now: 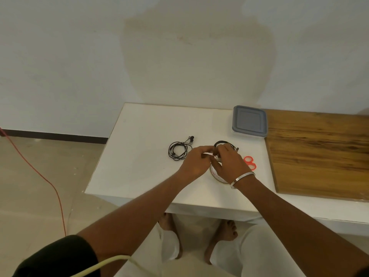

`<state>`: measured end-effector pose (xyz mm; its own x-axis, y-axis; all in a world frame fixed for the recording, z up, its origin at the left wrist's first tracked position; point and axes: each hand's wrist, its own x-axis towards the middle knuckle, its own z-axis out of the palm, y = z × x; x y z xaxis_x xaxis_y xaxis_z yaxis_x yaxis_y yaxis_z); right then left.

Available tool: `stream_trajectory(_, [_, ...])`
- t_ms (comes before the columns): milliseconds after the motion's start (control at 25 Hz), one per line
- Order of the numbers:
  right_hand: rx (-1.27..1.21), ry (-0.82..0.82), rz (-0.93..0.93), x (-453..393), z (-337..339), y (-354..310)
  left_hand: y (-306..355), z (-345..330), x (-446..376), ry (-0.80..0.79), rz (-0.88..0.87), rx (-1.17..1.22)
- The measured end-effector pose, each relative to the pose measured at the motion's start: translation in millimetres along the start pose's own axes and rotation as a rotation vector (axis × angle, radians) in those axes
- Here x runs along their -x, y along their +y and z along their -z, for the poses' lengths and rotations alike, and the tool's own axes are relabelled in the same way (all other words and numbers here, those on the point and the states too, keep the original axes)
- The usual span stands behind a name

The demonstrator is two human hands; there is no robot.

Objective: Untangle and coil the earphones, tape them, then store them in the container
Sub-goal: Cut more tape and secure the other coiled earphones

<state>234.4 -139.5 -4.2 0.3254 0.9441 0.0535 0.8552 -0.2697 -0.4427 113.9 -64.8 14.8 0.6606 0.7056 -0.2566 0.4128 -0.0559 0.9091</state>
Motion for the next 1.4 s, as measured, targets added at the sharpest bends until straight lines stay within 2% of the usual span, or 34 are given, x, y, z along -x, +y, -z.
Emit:
stream_trajectory(280, [-0.220,-0.114,0.011,16,-9,-6,-13,14,-4,0.026,0.063,0.174])
stream_trajectory(520, [-0.521,-0.132,-0.127,17,-16,-17,-21,18,1,0.008,0.054,0.278])
stream_trajectory(800, [-0.718,-0.250,-0.268,21,-12,-10,-26,19,2,-0.058,0.025,0.347])
stream_trajectory(880, [-0.767,-0.225,-0.262,23,-9,4,-27,20,1,-0.099,0.025,0.350])
stream_trajectory(960, [-0.550,-0.067,-0.262,22,-4,30,-28,23,0,-0.138,0.032,0.360])
stream_trajectory(1040, [-0.112,0.048,-0.270,18,4,64,-29,24,-3,-0.161,0.028,0.348])
stream_trajectory(1160, [0.409,-0.120,-0.230,13,14,103,-29,25,-7,-0.207,0.022,0.318])
stream_trajectory(1240, [0.423,-0.197,-0.202,12,16,112,-27,25,-8,-0.239,0.017,0.303])
stream_trajectory(1320, [0.250,-0.151,-0.242,13,16,111,-26,25,-9,-0.265,0.008,0.288])
stream_trajectory(1400, [0.180,-0.123,-0.263,16,14,108,-25,24,-9,-0.288,0.003,0.274])
